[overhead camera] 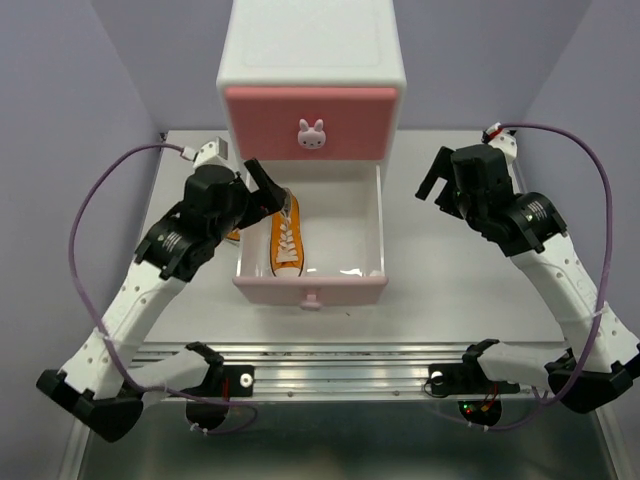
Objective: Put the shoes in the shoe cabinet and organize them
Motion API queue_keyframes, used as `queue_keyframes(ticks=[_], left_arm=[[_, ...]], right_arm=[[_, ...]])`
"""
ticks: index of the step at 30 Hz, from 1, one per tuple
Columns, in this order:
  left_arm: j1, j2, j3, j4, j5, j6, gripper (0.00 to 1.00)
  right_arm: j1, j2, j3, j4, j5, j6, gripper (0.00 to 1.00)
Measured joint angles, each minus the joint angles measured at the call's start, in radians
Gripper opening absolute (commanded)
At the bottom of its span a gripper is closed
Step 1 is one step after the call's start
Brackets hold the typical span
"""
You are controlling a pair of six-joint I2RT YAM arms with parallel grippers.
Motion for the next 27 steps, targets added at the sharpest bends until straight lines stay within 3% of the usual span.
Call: queue_keyframes(ticks=[4,10,15,21,27], left_arm=[[0.0,-0.151,0.001,-0.078,-0.051,-0.061,0.99],[0.023,-0.217,0.001,-0.257,-0.149,-0.216,0.99],[0.166,-0.124,0.001,-0.321,-0.135,-0.286,0.99],[0.417,0.009,-0.036,-0.236,-0.037,-0.279,0.99],[0.511,0.194,-0.052,-0.124,0.019,-0.239,0.99]], right_arm=[[0.0,-0.002,-0.003,0.006,0.014,-0.008,1.0],[0.0,0.014,-0.003,0.006,0.009,-0.006,1.0],[0.0,0.042,-0.002,0.007,-0.008,0.007,1.0],[0.0,0.081,0.015,0.006,-0.023,0.009,1.0],[0.0,0.084,0.028,0.005,-0.02,0.014,1.0]])
